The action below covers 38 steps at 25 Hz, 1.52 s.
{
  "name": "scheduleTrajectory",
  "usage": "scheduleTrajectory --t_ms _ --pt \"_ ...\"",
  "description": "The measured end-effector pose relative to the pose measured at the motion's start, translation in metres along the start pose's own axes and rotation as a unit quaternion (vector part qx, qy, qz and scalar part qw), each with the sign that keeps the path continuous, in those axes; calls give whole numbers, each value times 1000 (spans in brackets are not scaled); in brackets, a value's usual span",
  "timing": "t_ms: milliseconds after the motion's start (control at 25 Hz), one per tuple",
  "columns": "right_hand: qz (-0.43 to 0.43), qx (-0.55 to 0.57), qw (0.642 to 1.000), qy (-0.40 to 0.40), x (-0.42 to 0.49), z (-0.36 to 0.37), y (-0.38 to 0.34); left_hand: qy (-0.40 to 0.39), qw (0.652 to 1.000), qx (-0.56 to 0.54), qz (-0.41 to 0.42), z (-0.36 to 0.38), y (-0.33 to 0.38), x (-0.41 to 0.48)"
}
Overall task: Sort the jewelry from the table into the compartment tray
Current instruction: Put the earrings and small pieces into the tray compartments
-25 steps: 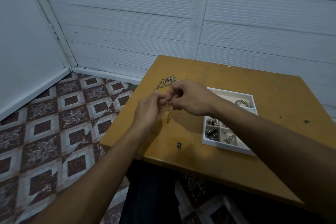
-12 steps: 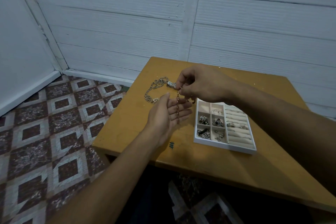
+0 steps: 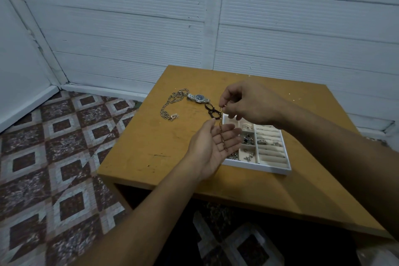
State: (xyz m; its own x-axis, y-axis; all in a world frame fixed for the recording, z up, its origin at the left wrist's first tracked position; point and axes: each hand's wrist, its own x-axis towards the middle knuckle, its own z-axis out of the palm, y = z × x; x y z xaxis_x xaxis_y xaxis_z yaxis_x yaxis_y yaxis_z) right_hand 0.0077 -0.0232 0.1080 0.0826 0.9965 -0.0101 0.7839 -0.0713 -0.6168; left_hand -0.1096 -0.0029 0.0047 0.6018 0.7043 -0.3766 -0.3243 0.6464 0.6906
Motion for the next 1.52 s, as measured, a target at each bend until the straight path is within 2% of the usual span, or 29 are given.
scheduleTrajectory --t_ms 320,760,1080,1320,1520 --pt "36 4 999 10 -21 10 28 11 995 -89 -42 10 -6 9" --pt "53 2 998 -32 -36 30 54 54 992 -113 -28 9 -5 12" --pt "32 -43 999 -3 -25 45 51 75 996 -36 12 9 -6 9" --pt "49 16 997 55 -24 60 55 88 994 5 60 10 -8 9" --pt "72 79 991 76 -28 67 57 109 985 98 92 12 -14 9"
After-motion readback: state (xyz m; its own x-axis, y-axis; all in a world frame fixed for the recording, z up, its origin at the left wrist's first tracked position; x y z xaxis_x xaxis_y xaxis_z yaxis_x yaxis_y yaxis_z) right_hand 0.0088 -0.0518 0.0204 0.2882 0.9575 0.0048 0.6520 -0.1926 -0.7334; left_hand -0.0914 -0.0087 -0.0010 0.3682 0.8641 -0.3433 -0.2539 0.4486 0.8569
